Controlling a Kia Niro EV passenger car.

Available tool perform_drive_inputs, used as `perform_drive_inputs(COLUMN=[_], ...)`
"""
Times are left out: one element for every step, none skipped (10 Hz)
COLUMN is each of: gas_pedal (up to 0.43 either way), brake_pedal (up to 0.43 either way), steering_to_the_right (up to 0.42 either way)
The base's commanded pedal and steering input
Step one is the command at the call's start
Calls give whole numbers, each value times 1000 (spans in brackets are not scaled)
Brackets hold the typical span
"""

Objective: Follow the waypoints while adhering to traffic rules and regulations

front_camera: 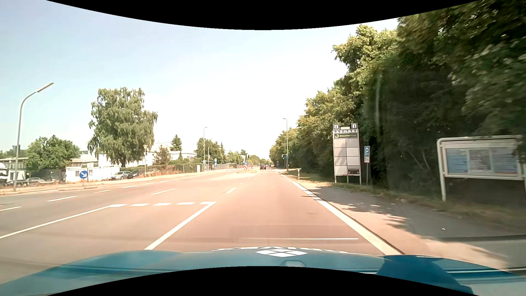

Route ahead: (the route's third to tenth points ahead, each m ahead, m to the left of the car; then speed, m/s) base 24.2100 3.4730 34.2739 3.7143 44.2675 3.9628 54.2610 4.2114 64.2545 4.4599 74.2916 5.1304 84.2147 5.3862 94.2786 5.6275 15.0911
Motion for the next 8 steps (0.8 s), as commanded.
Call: perform_drive_inputs(gas_pedal=[197,197,197,197,209,209,209,209], brake_pedal=[0,0,0,0,0,0,0,0], steering_to_the_right=[-2,-2,-2,-4,-5,-5,-5,-6])
